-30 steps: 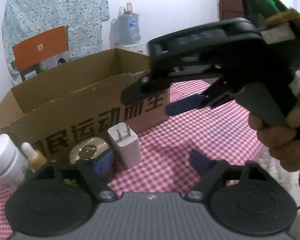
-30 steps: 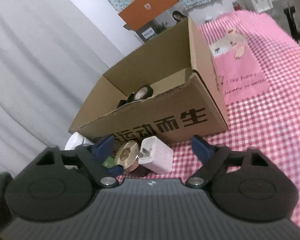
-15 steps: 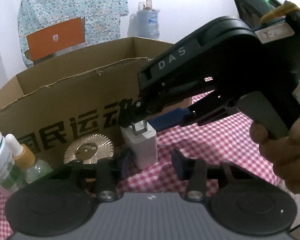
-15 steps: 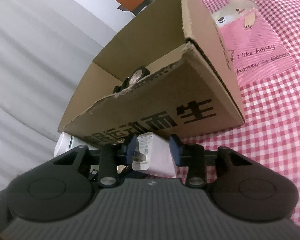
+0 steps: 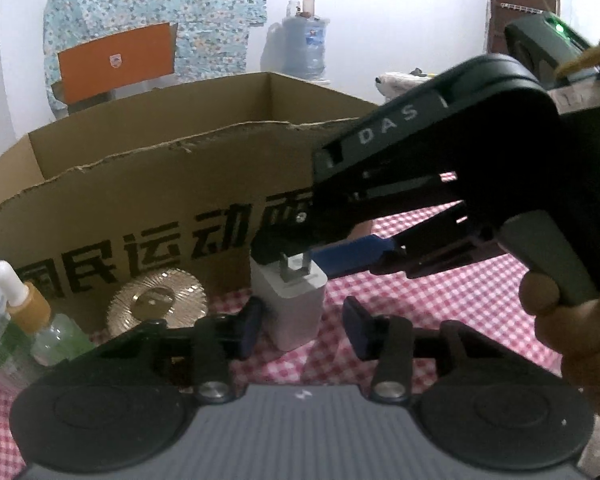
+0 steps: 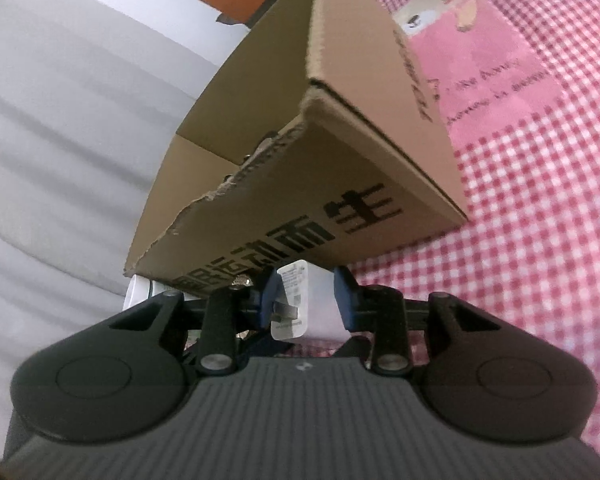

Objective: Organize rigid objects
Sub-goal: 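Grasp the white plug charger with the right gripper, then lift the white plug charger toward the box with the right gripper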

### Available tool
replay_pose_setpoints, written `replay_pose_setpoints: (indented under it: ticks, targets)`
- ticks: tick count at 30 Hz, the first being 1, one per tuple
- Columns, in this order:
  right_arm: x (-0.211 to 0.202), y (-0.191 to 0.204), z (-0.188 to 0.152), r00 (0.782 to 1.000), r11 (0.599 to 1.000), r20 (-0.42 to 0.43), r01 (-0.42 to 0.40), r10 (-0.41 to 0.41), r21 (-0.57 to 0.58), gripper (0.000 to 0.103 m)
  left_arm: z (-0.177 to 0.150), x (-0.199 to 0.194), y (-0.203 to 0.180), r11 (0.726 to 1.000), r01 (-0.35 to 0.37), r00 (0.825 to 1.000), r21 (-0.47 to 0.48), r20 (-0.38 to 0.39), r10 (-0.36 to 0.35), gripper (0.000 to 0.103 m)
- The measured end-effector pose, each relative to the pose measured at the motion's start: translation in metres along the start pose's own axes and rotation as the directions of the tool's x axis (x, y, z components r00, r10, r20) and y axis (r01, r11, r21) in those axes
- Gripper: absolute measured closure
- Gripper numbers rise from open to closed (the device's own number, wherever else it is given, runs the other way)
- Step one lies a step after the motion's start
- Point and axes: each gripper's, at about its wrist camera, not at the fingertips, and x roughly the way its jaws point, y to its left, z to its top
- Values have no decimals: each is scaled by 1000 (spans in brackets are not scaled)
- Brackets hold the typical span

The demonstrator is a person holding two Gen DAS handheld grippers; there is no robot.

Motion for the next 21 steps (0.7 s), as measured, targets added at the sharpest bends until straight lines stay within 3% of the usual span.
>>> replay_pose_setpoints:
  ticks: [11,21]
  targets:
    - [-42,-11,-39,999,996,33,35,-38,76,72,-16,-22,-15,994,108,994,26,-35,-107,66]
    - [-59,-18,-59,998,995,49,26,-31,101,71,-26,-32,-26,989,108,993,99,-48,-103,67]
